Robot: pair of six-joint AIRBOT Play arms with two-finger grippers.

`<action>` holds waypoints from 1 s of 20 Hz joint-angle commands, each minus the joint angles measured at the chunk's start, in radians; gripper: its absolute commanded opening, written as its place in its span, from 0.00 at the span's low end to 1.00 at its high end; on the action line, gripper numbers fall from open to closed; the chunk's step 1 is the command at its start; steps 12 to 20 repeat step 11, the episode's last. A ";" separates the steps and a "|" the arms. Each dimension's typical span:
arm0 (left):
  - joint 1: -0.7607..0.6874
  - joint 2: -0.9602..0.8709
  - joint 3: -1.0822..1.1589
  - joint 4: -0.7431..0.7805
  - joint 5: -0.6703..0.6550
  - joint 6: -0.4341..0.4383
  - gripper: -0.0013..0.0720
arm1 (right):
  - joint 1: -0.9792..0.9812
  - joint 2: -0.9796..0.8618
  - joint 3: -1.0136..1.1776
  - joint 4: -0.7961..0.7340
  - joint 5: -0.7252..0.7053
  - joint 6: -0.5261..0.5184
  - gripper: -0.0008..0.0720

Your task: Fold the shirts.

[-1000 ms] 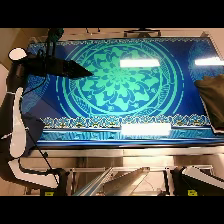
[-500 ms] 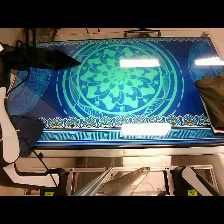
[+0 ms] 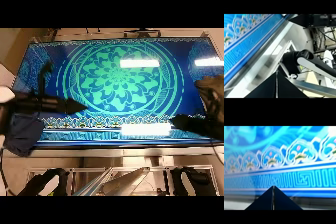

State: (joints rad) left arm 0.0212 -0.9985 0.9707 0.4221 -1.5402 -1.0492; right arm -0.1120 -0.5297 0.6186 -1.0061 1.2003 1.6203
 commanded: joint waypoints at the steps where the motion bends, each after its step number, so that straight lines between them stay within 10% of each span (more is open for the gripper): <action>1: -0.022 0.164 -0.270 0.030 0.098 0.010 0.02 | 0.153 0.082 -0.147 0.008 -0.045 0.018 0.06; 20: 0.074 0.277 -0.344 0.029 0.128 0.012 0.02 | 0.166 0.079 -0.149 0.035 -0.063 0.018 0.06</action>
